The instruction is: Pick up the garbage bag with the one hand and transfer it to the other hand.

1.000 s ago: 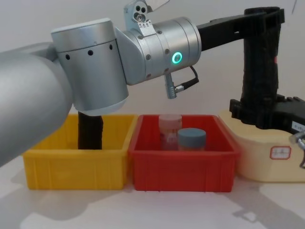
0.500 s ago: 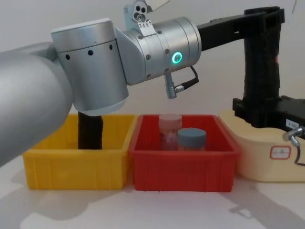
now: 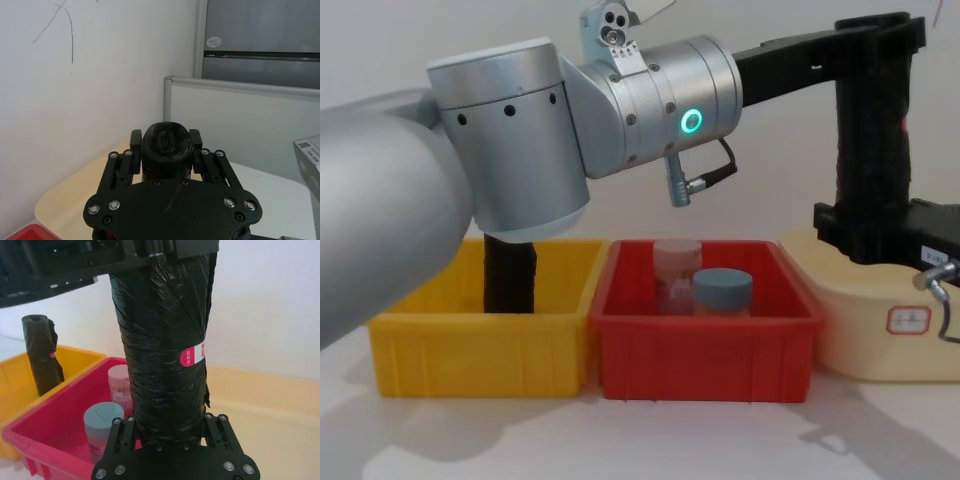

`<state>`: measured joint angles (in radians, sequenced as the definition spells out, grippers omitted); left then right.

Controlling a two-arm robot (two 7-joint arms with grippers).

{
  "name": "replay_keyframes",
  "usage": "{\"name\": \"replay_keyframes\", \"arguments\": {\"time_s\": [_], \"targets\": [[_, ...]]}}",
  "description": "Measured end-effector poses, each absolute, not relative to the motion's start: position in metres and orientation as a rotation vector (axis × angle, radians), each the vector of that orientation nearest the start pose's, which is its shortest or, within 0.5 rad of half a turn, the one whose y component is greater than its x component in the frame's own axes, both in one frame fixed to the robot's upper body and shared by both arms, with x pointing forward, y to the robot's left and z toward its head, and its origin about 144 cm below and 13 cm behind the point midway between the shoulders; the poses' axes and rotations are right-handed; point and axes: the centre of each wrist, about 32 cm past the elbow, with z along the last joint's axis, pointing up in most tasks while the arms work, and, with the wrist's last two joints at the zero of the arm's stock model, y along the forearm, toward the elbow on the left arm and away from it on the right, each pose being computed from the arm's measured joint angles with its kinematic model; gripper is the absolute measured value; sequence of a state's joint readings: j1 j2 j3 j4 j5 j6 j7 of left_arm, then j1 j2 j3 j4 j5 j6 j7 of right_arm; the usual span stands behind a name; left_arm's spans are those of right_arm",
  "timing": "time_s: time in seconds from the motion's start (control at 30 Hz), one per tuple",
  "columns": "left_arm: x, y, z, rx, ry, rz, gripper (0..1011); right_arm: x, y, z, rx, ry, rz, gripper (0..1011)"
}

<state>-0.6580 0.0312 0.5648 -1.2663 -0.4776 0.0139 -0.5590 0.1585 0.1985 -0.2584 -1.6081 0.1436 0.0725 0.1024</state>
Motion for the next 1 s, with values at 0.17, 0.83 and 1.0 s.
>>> {"name": "replay_keyframes", "arguments": {"time_s": [0.17,0.83,1.0], "targets": [[0.583,0.073,1.286,-0.243,-0.089,0.452,697,0.491,-0.201,1.198,0.0,-0.104,-1.215,576],[0.583,0.073,1.286,-0.243,-0.089,0.452,1001,0.52,-0.214,1.205,-0.012,-0.034,-1.304,573],[0.583,0.073,1.286,-0.243,-0.089,0.452,1001,0.539,-0.226,1.208,-0.018,-0.021,-1.369,576]]}}
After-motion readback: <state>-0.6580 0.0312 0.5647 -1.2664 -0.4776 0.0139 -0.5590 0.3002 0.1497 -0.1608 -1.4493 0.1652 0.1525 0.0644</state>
